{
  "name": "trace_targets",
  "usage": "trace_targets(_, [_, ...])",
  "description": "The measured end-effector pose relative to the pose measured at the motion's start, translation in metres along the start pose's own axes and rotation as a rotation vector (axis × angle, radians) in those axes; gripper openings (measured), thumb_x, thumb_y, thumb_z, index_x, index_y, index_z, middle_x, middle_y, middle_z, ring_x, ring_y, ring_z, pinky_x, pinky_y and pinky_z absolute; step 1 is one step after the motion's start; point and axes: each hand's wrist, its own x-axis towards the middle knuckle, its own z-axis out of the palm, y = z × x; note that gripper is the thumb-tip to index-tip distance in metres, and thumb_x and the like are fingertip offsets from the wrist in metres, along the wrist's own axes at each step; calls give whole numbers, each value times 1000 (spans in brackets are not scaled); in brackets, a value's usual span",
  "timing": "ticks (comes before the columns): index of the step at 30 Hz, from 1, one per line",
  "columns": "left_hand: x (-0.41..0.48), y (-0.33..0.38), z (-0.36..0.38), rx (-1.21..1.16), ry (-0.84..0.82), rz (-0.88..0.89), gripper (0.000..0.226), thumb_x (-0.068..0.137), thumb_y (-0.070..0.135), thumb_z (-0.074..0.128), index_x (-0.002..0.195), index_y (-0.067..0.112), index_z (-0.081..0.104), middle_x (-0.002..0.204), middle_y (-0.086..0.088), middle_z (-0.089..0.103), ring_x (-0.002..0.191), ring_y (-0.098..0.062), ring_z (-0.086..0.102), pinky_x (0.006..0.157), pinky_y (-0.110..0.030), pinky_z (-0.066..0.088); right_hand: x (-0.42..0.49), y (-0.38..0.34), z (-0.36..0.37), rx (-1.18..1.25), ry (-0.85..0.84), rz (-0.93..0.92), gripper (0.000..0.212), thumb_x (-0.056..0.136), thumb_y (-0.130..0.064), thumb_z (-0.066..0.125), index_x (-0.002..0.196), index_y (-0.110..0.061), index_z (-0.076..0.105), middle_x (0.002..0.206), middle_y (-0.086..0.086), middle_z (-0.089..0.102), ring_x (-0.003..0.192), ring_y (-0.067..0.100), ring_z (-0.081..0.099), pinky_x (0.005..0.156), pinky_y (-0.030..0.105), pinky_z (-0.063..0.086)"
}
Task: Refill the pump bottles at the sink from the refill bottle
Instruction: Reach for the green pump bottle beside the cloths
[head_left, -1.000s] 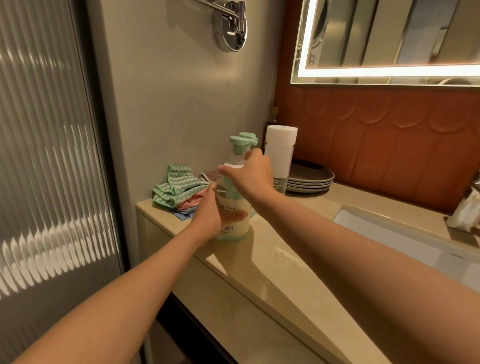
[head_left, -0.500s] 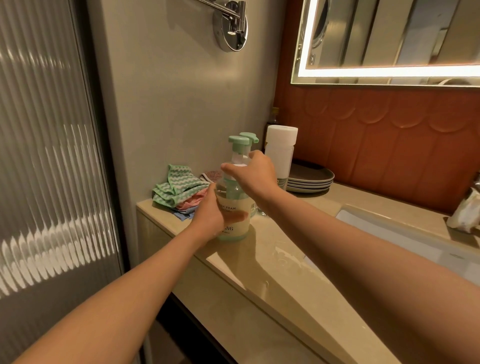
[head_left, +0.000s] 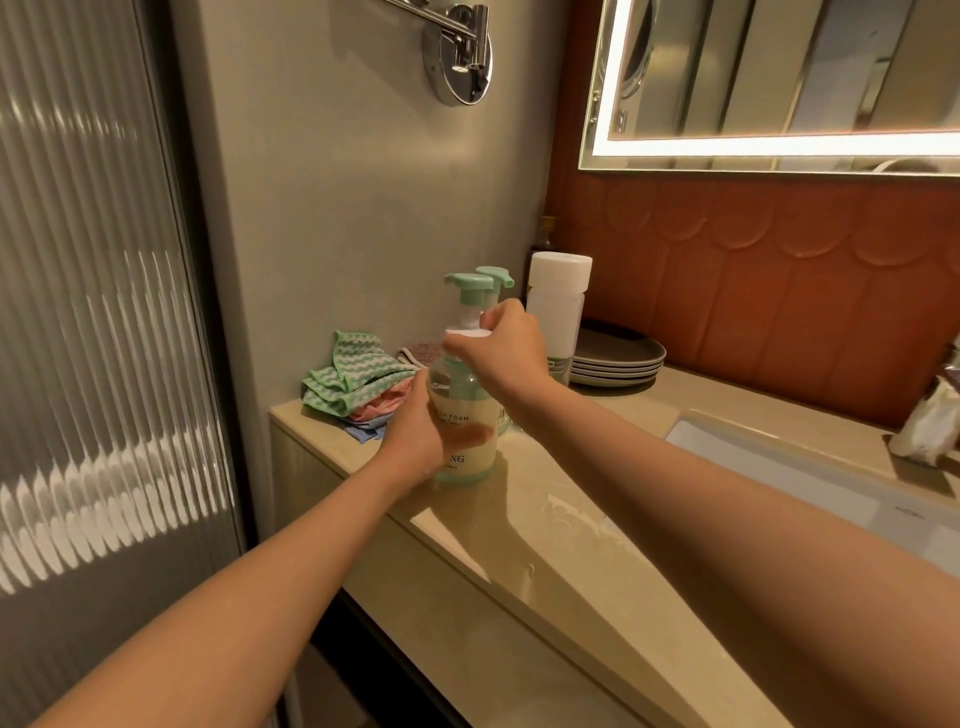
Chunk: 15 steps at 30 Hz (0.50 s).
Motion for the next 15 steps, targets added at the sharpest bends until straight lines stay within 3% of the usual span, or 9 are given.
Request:
trace_targets(2, [0, -1, 0, -8, -1, -7, 62, 68, 15, 81, 112, 25, 39, 110, 6, 51, 104, -14, 45, 84, -31, 35, -4, -1, -1, 66, -53, 0, 19, 78, -23, 65, 86, -21, 48, 93, 2, 56, 96, 23, 57, 87, 45, 51])
trace_targets(4, [0, 0, 1, 0, 3, -7, 61, 68, 15, 81, 109, 25, 38, 108, 7, 50, 102, -12, 44, 84, -31, 34, -6, -2, -2, 128, -102, 0, 11, 81, -18, 58, 88, -21, 51, 94, 2, 61, 95, 23, 59, 89, 48, 50])
trace_targets(7, [0, -1, 1, 21, 12, 0, 61, 67, 17, 81, 110, 25, 38, 111, 5, 51, 102, -12, 44, 84, -30, 35, -6, -2, 0, 111, -73, -4, 30, 78, -27, 61, 105, -19, 49, 114, 6, 57, 103, 24, 55, 92, 48, 47])
trace_targets(10, [0, -1, 1, 38, 16, -16, 63, 66, 19, 82, 110, 26, 37, 109, 8, 49, 103, -12, 42, 85, -30, 34, -3, 0, -1, 35, 41, 25, 54, 75, -40, 72, 113, -14, 46, 117, 6, 49, 106, 23, 51, 91, 43, 48])
trace_targets(15, [-1, 0, 2, 3, 12, -34, 61, 68, 16, 81, 113, 24, 39, 108, 8, 49, 102, -12, 42, 85, -31, 34, -5, -3, -5, 86, -42, 21, 32, 76, -23, 71, 97, -16, 47, 102, 5, 57, 95, 21, 57, 85, 40, 52])
